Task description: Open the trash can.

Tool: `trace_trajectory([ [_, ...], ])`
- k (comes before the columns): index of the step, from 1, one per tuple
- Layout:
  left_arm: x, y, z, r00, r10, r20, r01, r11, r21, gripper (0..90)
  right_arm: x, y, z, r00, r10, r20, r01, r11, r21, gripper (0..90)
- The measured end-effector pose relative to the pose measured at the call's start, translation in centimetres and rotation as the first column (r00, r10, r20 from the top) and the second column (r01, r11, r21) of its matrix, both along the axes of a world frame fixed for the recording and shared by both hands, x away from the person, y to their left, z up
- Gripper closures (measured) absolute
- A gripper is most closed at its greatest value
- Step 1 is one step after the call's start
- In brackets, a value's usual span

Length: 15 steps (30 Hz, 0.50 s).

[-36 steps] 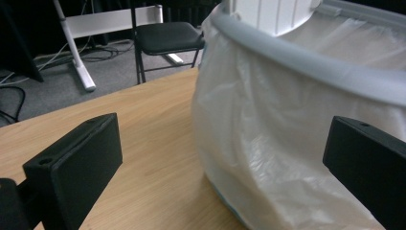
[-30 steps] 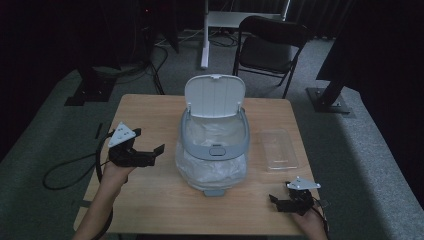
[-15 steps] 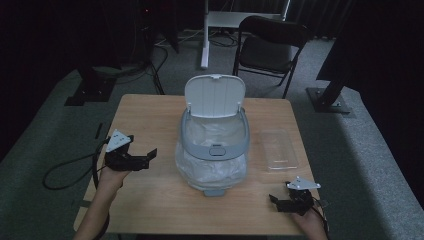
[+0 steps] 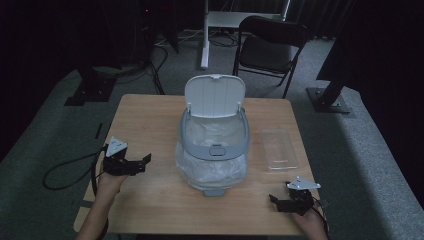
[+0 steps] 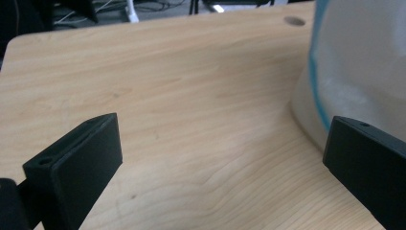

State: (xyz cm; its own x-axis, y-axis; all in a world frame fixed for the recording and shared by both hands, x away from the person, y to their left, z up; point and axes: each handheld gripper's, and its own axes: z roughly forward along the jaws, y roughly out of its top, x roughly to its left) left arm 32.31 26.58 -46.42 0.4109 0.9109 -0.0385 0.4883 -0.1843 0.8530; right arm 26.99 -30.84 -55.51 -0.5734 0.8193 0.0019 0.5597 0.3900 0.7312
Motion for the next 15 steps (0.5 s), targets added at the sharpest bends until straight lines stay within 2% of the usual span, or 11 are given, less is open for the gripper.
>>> trace_trajectory([
  [2,0.0,0.3,-0.6,0.9998,0.014,-0.011,-0.014,0.9998,0.012,0.6,0.0,0.0,0.0,1.0,0.0,0.0,0.0,1.0,0.0,12.4],
  [5,-0.1,1.0,-1.3,0.9989,0.043,-0.021,-0.043,0.9991,0.007,0.6,0.0,0.0,0.0,1.0,0.0,0.0,0.0,1.0,0.0,12.4],
  [9,-0.1,2.1,-2.4,0.9942,0.101,-0.036,-0.099,0.9941,0.044,0.6,0.0,0.0,0.0,1.0,0.0,0.0,0.0,1.0,0.0,12.4],
  [15,-0.3,3.5,-3.9,0.9876,0.139,-0.074,-0.136,0.9901,0.035,0.6,0.0,0.0,0.0,1.0,0.0,0.0,0.0,1.0,0.0,12.4],
])
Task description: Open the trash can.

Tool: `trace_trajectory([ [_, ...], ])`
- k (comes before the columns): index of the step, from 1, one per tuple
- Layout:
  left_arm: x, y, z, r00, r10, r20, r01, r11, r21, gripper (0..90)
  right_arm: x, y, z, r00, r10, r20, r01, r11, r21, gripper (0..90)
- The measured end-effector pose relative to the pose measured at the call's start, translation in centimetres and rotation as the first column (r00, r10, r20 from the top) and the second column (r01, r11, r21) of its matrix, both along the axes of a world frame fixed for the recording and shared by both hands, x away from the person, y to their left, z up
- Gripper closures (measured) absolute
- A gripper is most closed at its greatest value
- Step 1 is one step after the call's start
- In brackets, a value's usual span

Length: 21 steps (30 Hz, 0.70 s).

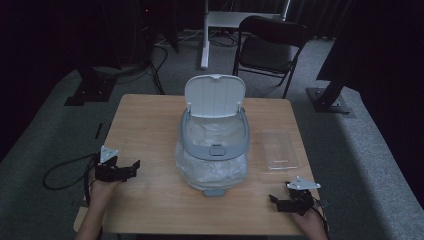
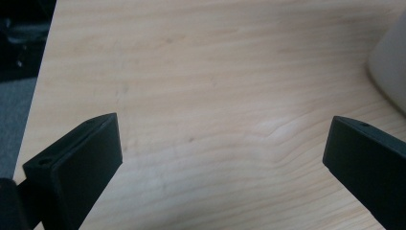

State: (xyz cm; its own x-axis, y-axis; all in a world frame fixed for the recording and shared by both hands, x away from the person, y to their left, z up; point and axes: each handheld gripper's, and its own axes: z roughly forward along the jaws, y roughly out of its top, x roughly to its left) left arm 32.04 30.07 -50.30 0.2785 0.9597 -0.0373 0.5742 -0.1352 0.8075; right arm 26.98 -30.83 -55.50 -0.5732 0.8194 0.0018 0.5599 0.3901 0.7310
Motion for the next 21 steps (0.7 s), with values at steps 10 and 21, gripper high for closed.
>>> trace_trajectory([
  [10,-0.2,1.1,-2.1,0.9963,0.063,-0.058,-0.063,0.998,0.009,0.6,0.0,0.0,0.0,1.0,0.0,0.0,0.0,1.0,0.0,12.4],
  [21,-0.2,1.5,-4.3,0.9787,0.153,-0.137,-0.145,0.9873,0.064,0.6,0.0,0.0,0.0,1.0,0.0,0.0,0.0,1.0,0.001,12.4],
])
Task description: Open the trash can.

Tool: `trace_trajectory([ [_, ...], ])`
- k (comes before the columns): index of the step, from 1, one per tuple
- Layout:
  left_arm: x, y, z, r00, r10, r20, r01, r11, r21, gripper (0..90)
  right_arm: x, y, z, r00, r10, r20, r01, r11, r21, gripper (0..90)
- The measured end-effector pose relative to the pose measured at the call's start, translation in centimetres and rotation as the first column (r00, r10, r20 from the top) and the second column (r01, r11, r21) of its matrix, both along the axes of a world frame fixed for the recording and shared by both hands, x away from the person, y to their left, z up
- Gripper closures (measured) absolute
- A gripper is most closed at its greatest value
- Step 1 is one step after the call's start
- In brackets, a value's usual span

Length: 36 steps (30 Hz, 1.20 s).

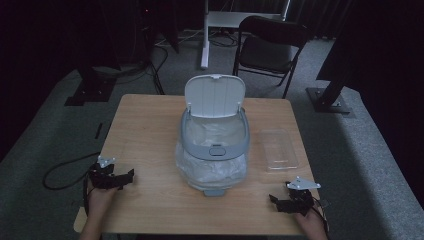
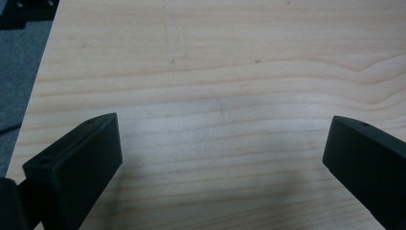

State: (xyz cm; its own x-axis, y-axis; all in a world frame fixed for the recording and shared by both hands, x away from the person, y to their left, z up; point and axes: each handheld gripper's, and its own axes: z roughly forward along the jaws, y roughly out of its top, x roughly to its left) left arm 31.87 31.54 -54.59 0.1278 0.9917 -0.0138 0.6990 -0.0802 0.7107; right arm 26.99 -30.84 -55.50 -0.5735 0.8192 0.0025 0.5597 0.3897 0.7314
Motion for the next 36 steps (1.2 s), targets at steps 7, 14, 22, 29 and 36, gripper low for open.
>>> trace_trajectory([
  [7,0.5,-0.5,-0.3,0.9993,0.025,-0.026,-0.024,0.9989,0.041,0.6,0.0,0.0,0.0,1.0,0.0,0.0,0.0,1.0,-0.002,12.4],
  [14,0.7,-0.2,-0.4,0.9993,0.024,-0.03,-0.023,0.9993,0.028,0.7,0.0,0.0,0.0,1.0,0.004,0.0,-0.004,1.0,-0.002,12.4],
  [22,0.8,0.1,-0.4,0.9995,0.008,-0.03,-0.007,0.9996,0.028,0.6,-0.9,-0.9,0.4,0.9998,-0.006,-0.018,0.005,0.9999,-0.014,12.5],
  [29,1.0,0.2,-0.4,0.9995,0.003,-0.03,-0.002,0.9997,0.026,0.6,-1.8,-1.7,2.7,0.9999,-0.01,0.011,0.009,0.9985,0.054,10.8],
  [36,1.0,0.2,-0.4,0.9996,-0.003,-0.028,0.004,0.9997,0.025,0.6,-1.9,-2.2,4.6,0.9975,-0.05,0.05,0.045,0.9942,0.097,10.8],
])
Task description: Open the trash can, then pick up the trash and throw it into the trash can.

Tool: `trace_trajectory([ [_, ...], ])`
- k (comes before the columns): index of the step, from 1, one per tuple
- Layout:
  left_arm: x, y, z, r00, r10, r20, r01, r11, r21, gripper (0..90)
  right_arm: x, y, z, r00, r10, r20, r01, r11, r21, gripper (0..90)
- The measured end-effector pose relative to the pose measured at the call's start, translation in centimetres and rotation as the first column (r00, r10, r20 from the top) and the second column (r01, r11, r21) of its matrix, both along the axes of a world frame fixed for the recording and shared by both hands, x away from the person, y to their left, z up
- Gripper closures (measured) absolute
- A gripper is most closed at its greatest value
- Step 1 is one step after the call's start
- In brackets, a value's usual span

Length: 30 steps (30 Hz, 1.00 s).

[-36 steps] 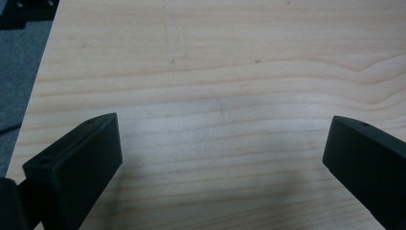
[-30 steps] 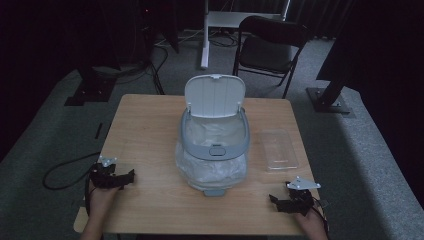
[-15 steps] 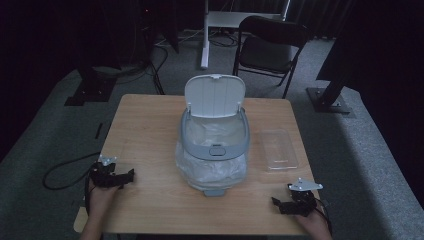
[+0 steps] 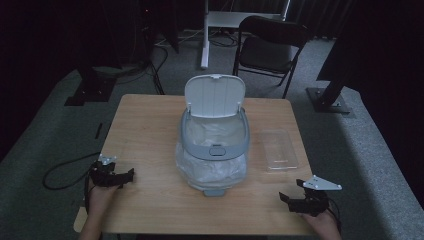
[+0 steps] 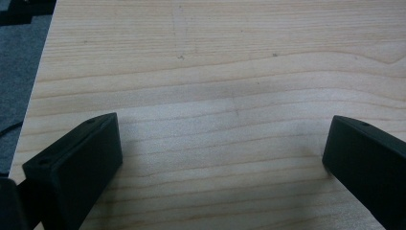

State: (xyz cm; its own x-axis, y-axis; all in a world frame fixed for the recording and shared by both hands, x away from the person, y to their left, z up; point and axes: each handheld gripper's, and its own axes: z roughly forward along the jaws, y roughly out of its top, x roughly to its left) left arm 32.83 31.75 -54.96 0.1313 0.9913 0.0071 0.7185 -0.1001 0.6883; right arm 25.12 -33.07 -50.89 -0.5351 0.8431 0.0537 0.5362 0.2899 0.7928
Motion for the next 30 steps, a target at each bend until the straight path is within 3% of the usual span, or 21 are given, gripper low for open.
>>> trace_trajectory([
  [1,0.0,0.0,0.0,1.0,0.0,0.0,0.0,1.0,0.0,0.6,0.2,-0.3,0.5,0.9999,-0.003,0.016,0.002,0.9998,0.021,10.8],
  [8,0.0,0.0,0.0,1.0,-0.006,-0.002,0.006,1.0,0.003,0.6,1.5,-1.1,1.8,0.998,-0.053,0.034,0.052,0.9977,0.045,10.8],
  [10,0.0,0.0,0.0,1.0,-0.006,-0.002,0.006,1.0,0.002,0.6,2.5,-1.3,2.2,0.9963,-0.082,0.026,0.081,0.996,0.039,10.8],
  [18,-0.1,0.0,0.0,0.9999,-0.015,-0.001,0.015,0.9999,0.003,0.6,5.4,-1.6,3.1,0.9934,-0.113,0.024,0.111,0.9926,0.049,10.8],
  [25,-0.1,-0.1,0.0,0.9998,-0.02,-0.001,0.02,0.9998,0.002,0.6,7.8,-2.0,3.0,0.9882,-0.153,0.003,0.153,0.9873,0.043,10.9],
  [30,-0.1,0.0,0.0,0.9997,-0.023,-0.001,0.023,0.9997,0.003,0.6,9.5,-2.6,3.0,0.9833,-0.18,-0.023,0.181,0.9811,0.067,10.9],
])
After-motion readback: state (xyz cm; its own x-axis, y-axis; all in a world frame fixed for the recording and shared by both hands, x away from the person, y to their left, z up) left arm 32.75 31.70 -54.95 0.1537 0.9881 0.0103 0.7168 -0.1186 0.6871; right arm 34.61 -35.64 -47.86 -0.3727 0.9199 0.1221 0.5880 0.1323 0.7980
